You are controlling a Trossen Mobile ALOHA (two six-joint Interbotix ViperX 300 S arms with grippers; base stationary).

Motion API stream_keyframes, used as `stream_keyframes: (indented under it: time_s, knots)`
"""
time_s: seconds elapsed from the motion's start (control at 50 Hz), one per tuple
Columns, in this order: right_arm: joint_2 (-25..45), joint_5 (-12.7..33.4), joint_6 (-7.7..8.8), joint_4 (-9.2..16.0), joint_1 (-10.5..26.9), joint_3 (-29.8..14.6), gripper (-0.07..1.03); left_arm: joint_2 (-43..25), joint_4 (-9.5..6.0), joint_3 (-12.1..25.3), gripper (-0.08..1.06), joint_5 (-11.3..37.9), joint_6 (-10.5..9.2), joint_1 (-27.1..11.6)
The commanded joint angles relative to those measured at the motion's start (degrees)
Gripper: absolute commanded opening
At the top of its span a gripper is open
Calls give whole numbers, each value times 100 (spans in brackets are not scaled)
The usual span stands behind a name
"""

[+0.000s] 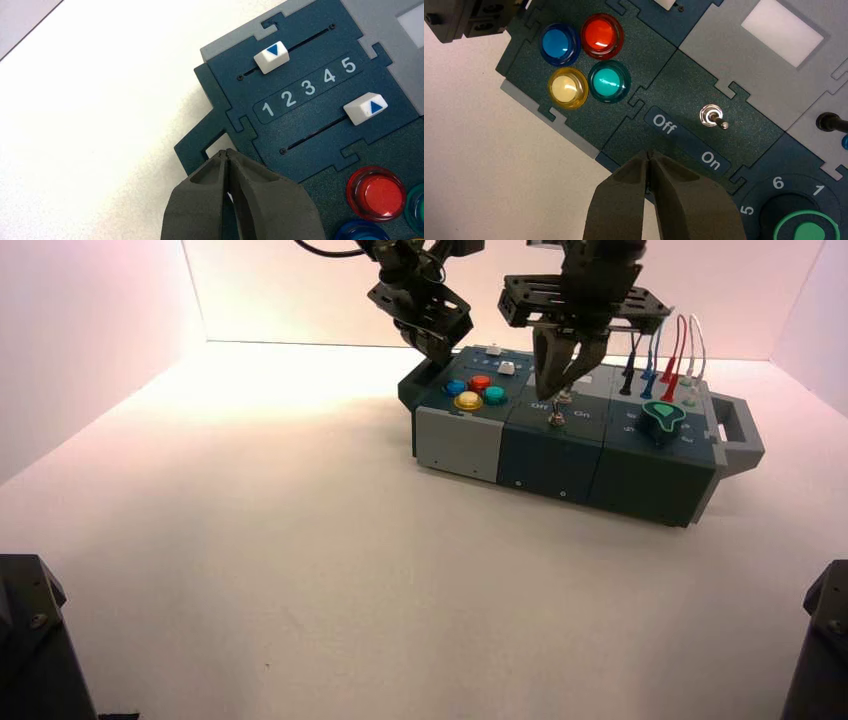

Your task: Flip the bottom switch on with the right gripper.

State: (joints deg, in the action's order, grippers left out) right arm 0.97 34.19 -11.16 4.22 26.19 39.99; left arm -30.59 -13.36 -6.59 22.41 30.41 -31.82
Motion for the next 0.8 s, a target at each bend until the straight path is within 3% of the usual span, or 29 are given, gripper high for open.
stream_keyframes:
  time_s: [0.02, 0.42, 0.8]
  knots:
    - [-105, -9, -26, -18, -9, 0, -2, 114, 18, 97, -3, -18, 9, 185]
    - [-308, -9, -26, -44, -141, 334, -2, 105, 18, 79, -3, -18, 9, 185]
    - [-396, -18, -26, -62, -167, 334, -2, 123, 18, 70, -3, -9, 9, 193]
